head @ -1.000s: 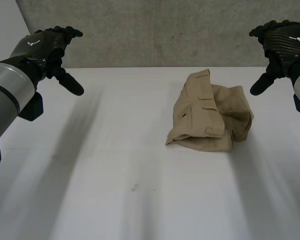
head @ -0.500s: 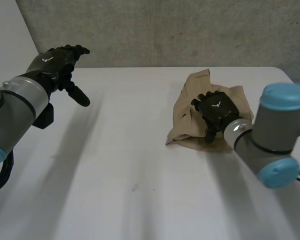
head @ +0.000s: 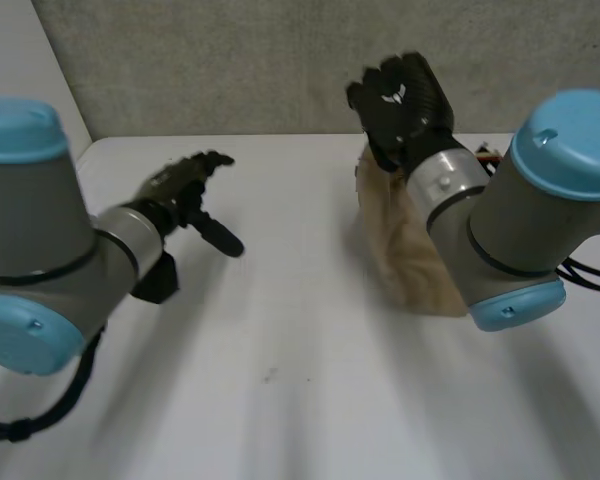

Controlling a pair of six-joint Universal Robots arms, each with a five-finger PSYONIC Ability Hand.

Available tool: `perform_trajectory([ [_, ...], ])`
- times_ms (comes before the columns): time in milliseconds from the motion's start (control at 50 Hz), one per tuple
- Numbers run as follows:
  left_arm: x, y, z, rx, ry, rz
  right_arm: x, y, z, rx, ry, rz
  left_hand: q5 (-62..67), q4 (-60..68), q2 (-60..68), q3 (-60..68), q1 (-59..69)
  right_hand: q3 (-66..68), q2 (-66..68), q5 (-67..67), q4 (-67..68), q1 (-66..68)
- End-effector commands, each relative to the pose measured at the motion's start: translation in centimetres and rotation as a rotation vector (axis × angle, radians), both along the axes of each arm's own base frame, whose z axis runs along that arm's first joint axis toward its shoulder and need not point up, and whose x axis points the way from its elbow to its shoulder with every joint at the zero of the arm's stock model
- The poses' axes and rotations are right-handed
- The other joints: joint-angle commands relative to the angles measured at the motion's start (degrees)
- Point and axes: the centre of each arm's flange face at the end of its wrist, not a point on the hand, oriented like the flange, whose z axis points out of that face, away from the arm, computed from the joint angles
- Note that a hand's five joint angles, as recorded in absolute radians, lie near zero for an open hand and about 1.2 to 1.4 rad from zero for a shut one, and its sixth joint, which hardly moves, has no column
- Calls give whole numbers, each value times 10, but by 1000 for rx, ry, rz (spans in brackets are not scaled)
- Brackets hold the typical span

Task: Fold the shorts.

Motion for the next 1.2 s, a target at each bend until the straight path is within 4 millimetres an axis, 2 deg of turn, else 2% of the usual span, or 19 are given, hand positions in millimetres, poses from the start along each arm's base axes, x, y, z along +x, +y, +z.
perform_trajectory([
  [20, -22, 21, -38, 241, 154, 14, 24, 39, 25, -110, 68, 72, -17, -6, -4, -12, 15, 137, 126, 142, 121, 239],
  [60, -26, 26, -43, 278, 169, 14, 31, 51, 28, -136, 87, 89, -17, -6, -4, -12, 15, 137, 126, 142, 121, 239],
  [160, -39, 42, -60, 400, 229, 10, 38, 65, 37, -172, 89, 94, -15, -5, -3, -10, 17, 137, 126, 142, 121, 239],
  [280, -50, 55, -65, 470, 296, -10, 48, 80, 47, -196, 62, 115, 2, 12, 14, 6, 34, 137, 126, 142, 121, 239],
  [460, -71, 92, -78, 630, 352, -133, 52, 84, 46, -198, 64, 128, -3, 7, 9, 1, 29, 137, 126, 142, 121, 239],
  [580, -74, 101, -77, 654, 368, -154, 53, 82, 41, -188, 70, 127, 18, 29, 31, 23, 51, 137, 126, 142, 121, 239],
  [600, -74, 100, -77, 646, 368, -153, 53, 82, 41, -187, 71, 125, 55, 66, 68, 60, 87, 137, 126, 142, 121, 239],
  [640, -76, 96, -80, 643, 371, -141, 52, 81, 41, -187, 72, 121, 260, 270, 272, 265, 292, 137, 126, 142, 121, 239],
  [700, -77, 90, -86, 631, 364, -112, 49, 77, 42, -184, 68, 94, 671, 682, 684, 676, 703, 137, 126, 142, 121, 239],
  [800, -73, 83, -84, 566, 354, -38, 43, 74, 47, -183, 51, 36, 672, 683, 685, 677, 705, 137, 126, 142, 121, 239],
  [840, -72, 82, -78, 547, 362, -33, 41, 74, 48, -181, 51, 14, 672, 683, 685, 677, 705, 137, 126, 142, 121, 239],
  [900, -60, 71, -52, 476, 410, -17, 32, 70, 53, -192, 58, -26, 672, 683, 685, 677, 705, 137, 126, 142, 121, 239],
  [920, -46, 56, -40, 428, 423, 18, 28, 68, 54, -193, 61, -38, 672, 683, 685, 677, 705, 137, 126, 142, 121, 239],
  [980, -22, 31, -17, 328, 420, 69, 15, 59, 54, -188, 76, -80, 672, 683, 685, 677, 705, 137, 126, 142, 121, 239],
  [1000, -6, 18, 0, 251, 406, 96, 12, 59, 54, -187, 77, -86, 672, 683, 685, 677, 705, 137, 126, 142, 121, 239],
  [1080, 21, -4, 33, 81, 320, 116, 5, 60, 48, -159, 93, -95, 672, 683, 685, 677, 705, 137, 126, 142, 121, 239],
  [1200, 22, -12, 52, -57, 173, 56, -1, 66, 16, -71, 173, -87, 672, 683, 685, 677, 705, 137, 126, 142, 121, 239],
])
